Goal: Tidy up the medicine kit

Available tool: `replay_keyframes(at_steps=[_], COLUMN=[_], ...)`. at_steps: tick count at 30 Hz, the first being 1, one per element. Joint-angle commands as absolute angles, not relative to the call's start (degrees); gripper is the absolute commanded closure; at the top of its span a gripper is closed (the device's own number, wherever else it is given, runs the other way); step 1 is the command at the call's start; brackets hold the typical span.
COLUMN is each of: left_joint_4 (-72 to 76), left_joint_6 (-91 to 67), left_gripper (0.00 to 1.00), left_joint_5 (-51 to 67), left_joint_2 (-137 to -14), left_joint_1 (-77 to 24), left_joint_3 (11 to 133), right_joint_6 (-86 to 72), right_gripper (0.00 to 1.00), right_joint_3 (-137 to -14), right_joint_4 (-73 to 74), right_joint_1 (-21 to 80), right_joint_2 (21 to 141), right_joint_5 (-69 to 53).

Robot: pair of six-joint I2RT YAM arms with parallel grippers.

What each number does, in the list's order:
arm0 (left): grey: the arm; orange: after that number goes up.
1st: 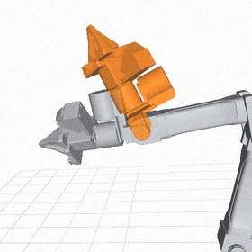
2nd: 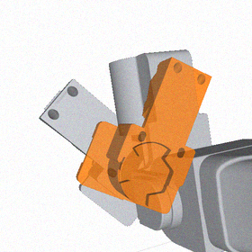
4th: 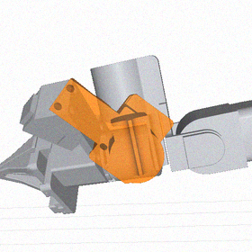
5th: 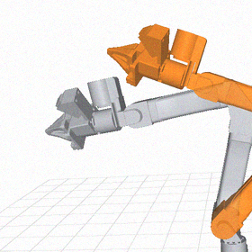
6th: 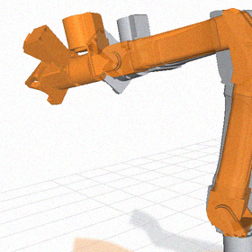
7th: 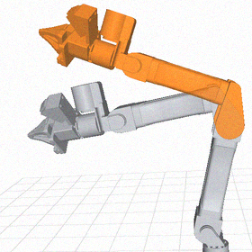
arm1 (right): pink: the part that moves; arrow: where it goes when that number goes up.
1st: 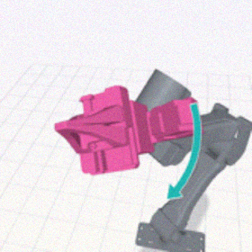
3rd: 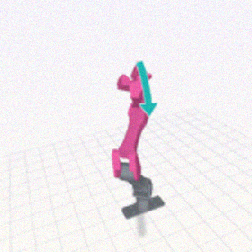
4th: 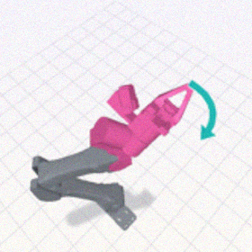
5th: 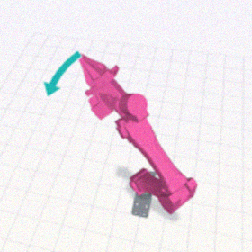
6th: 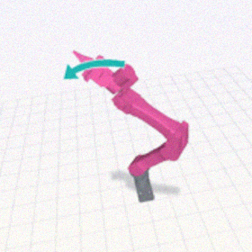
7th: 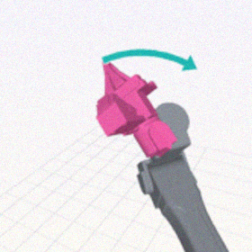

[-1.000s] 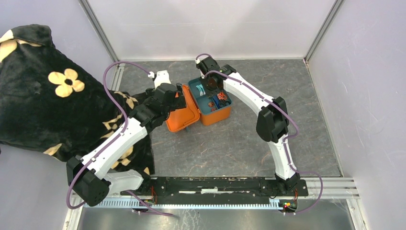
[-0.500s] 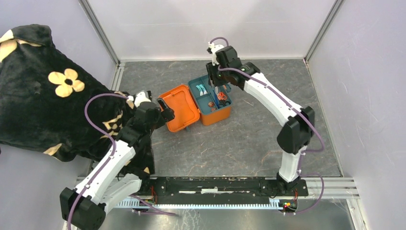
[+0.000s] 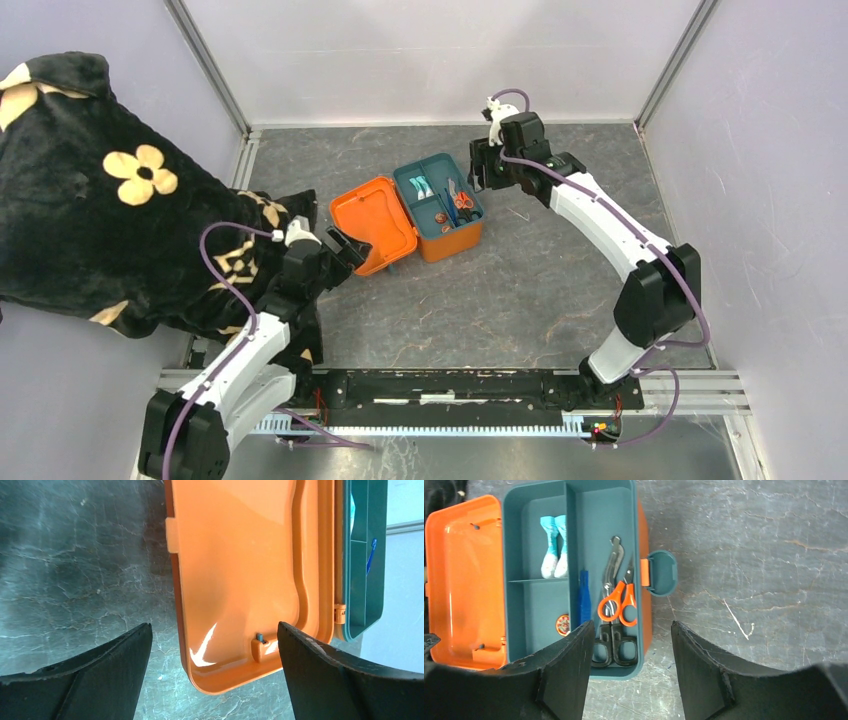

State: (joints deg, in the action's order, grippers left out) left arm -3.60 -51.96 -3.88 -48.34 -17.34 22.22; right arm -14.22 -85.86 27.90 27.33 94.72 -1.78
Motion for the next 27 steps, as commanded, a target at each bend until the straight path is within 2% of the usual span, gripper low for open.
replay_keyframes(at_steps=[1, 8, 17, 20, 27], left_joint_4=[9.2, 20.5, 34.8, 32.6, 16.4], left_joint_6=[-58.0, -58.4, -59.0, -58.5, -51.0], left_gripper=[0.0, 0.0, 0.0, 0.0, 0.0], left_joint_5=[-0.3, 1.5, 7.0, 6.4, 1.3], left_joint_2=[-50.4, -51.6, -59.9, -58.2, -50.2], left_joint_1=[-16.8, -16.8, -16.7, -16.7, -16.7], left_joint_3=[18.9, 14.3, 14.2, 15.5, 24.0], right_joint_6=[-14.9, -15.7, -17.9, -18.7, -21.2], right_gripper=[0.36, 0.35, 0.35, 0.35, 0.36], right_joint_3=[-83.8, -79.6, -76.6, -75.2, -70.2], right_joint_4=[24.2, 22.0, 21.0, 20.6, 18.9], right_joint_1=[26.3, 25.2, 23.3, 22.5, 19.1], right_joint_2=[90.5, 88.2, 87.4, 86.7, 86.1], right_joint_5=[-3.7, -4.0, -5.8, -4.6, -1.2])
